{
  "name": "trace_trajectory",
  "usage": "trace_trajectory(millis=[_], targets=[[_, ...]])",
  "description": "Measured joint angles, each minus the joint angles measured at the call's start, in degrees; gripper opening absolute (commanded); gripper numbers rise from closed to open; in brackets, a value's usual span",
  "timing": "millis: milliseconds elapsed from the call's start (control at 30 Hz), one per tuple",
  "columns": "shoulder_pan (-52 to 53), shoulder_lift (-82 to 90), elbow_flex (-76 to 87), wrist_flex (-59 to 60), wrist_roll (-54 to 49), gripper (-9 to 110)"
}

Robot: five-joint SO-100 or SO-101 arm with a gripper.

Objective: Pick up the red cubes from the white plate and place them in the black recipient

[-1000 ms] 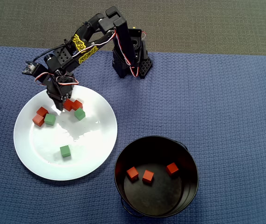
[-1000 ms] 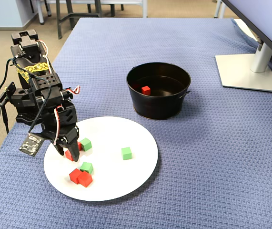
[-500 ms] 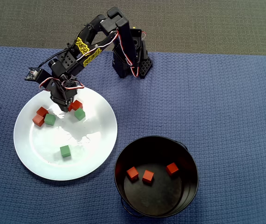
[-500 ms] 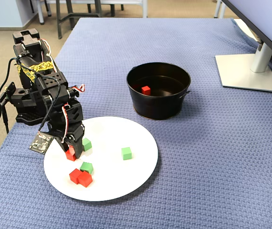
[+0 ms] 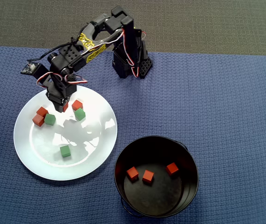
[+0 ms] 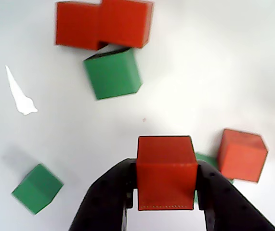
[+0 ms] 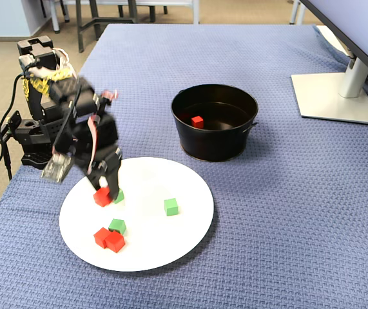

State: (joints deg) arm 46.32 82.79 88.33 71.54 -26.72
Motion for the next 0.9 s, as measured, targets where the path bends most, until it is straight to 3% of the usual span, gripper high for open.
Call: trace_trajectory(millis=[433,733,833,900], targets=[[-24.35,-4.75,-28.56,7.03,17.75,0],[-41.22,-10.28,-33.13,5.62,22.76,0],[-45.7,-10.63,-33.22,5.27,23.12,27],[-48.34,-10.72,-34.28,5.27,22.41,30]])
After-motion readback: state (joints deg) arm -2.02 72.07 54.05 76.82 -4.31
